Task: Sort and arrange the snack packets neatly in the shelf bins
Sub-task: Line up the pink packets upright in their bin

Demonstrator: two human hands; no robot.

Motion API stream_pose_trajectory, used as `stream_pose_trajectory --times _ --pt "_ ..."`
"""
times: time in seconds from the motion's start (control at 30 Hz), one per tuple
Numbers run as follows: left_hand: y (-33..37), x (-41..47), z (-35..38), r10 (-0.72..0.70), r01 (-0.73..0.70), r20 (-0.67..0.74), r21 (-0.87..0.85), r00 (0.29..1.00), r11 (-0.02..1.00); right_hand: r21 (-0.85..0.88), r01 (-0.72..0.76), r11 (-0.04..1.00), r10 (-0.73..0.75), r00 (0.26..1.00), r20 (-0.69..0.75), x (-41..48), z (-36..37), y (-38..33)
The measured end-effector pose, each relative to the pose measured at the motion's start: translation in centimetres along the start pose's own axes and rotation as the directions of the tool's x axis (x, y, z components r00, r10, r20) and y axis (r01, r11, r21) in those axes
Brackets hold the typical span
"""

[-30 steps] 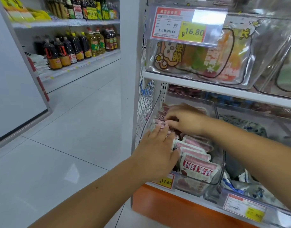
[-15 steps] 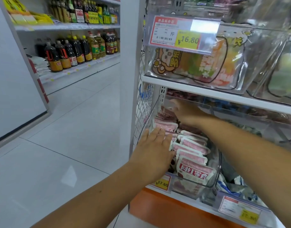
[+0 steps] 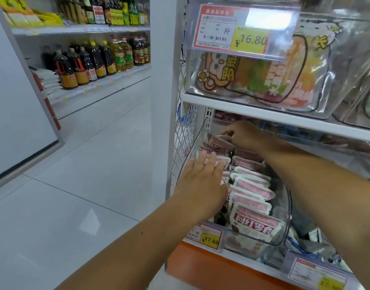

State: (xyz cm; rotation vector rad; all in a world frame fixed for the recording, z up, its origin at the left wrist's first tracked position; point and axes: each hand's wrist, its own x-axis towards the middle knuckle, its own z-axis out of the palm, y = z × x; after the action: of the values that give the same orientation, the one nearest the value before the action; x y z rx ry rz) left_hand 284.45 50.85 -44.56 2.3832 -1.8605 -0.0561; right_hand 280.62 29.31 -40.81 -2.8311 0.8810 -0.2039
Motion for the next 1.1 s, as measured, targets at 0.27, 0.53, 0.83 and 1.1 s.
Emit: stream_pose_trajectory --times 0.27,0.53,0.83,1.1 --pt "-0.1 0.0 0.5 -0.014 0.014 -0.008 -0.012 1.0 1.0 0.169 -0.014 0.986 0.05 0.977 -0.207 0.2 1.0 1.0" --pt "-0.1 -0.2 0.3 -0.009 0.008 -0.037 -0.027 0.999 1.0 0.321 0.0 0.947 0.036 0.994 -0.106 -0.6 0.4 0.8" --pt "-0.7 -3.8 -2.9 0.166 -0.17 -0.042 -0.133 0.985 0.976 0.063 0.09 0.994 -0.087 0.995 -0.051 -2.5 -0.4 -0.6" --pt "-3.1 -7.5 -3.0 0.248 -0.249 -0.06 -0.007 0.967 0.969 0.135 0.09 0.987 -0.104 0.989 0.105 -8.5 -2.4 -4.2"
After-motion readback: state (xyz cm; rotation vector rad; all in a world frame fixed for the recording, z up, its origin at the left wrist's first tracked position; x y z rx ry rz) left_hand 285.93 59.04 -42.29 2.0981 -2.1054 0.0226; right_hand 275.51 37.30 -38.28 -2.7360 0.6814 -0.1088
